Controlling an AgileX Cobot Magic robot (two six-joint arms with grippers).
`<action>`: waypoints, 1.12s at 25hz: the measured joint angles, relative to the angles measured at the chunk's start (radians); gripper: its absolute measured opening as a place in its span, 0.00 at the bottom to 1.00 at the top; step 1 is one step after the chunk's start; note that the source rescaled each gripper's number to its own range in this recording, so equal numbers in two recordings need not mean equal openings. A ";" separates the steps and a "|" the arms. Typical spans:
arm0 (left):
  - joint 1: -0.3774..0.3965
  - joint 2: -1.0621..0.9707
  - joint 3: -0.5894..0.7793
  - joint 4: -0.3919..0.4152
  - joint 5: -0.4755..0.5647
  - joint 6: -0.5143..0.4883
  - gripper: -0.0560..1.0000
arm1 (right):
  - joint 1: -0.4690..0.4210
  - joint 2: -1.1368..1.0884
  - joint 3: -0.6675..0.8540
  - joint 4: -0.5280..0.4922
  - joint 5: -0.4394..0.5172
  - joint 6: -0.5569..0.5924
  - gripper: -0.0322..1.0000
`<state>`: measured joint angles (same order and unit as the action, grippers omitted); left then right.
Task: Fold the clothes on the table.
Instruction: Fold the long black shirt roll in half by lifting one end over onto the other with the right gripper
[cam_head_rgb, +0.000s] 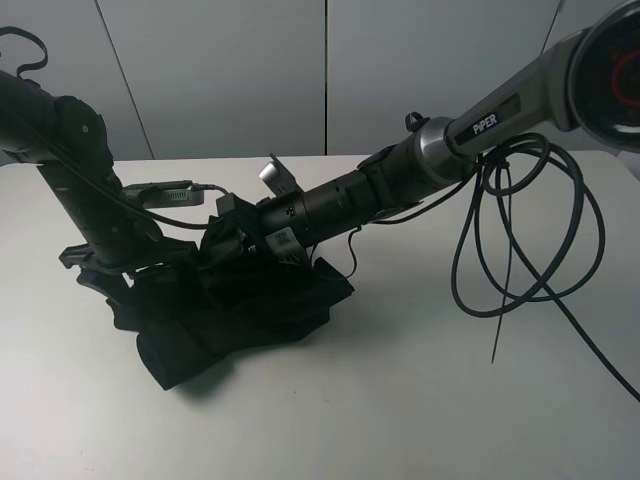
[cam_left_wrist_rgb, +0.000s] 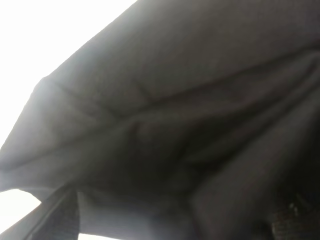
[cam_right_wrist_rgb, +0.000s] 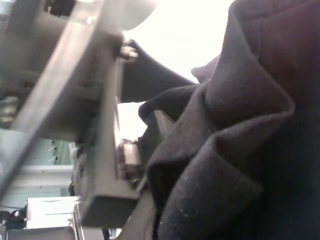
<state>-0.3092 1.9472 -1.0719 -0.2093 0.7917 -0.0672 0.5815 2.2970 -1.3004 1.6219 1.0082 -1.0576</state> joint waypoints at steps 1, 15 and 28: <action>0.000 -0.006 -0.007 -0.007 0.005 0.005 1.00 | 0.003 0.000 0.000 0.000 0.000 -0.001 0.10; 0.033 -0.089 -0.100 -0.030 0.079 0.037 1.00 | 0.005 0.002 0.000 -0.011 -0.002 -0.005 0.10; 0.049 -0.109 -0.247 -0.068 0.140 0.067 1.00 | 0.022 0.001 0.000 0.050 -0.068 0.003 0.10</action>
<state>-0.2606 1.8383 -1.3187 -0.2770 0.9314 0.0000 0.6039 2.2984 -1.3004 1.6715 0.9403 -1.0547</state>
